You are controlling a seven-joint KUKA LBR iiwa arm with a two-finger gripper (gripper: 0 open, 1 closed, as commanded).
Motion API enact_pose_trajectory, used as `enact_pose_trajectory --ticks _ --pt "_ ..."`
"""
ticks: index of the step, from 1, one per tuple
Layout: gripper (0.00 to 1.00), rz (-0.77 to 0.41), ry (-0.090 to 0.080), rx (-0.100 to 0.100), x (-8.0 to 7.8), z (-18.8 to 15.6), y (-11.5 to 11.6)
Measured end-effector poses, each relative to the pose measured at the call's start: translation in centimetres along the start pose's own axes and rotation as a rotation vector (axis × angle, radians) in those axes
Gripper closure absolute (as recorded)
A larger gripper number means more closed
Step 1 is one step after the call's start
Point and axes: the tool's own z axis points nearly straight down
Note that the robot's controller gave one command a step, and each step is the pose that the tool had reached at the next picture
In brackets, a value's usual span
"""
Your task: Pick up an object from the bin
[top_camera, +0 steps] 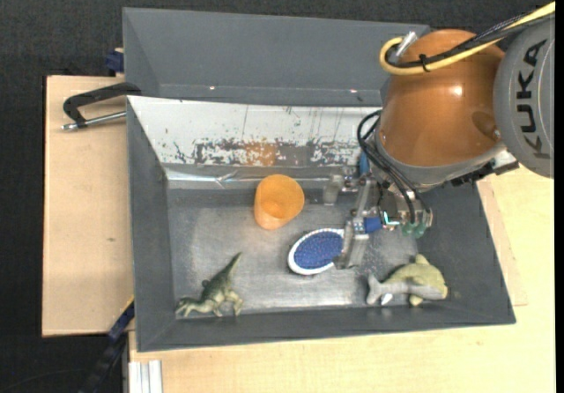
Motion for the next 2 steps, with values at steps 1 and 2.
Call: enact_pose_trajectory --ticks 1,2 --pt "0.00 -0.289 -0.002 0.001 -1.4 11.9 0.7" --pt "0.00 -0.407 -0.010 0.001 -4.8 17.3 -0.8"
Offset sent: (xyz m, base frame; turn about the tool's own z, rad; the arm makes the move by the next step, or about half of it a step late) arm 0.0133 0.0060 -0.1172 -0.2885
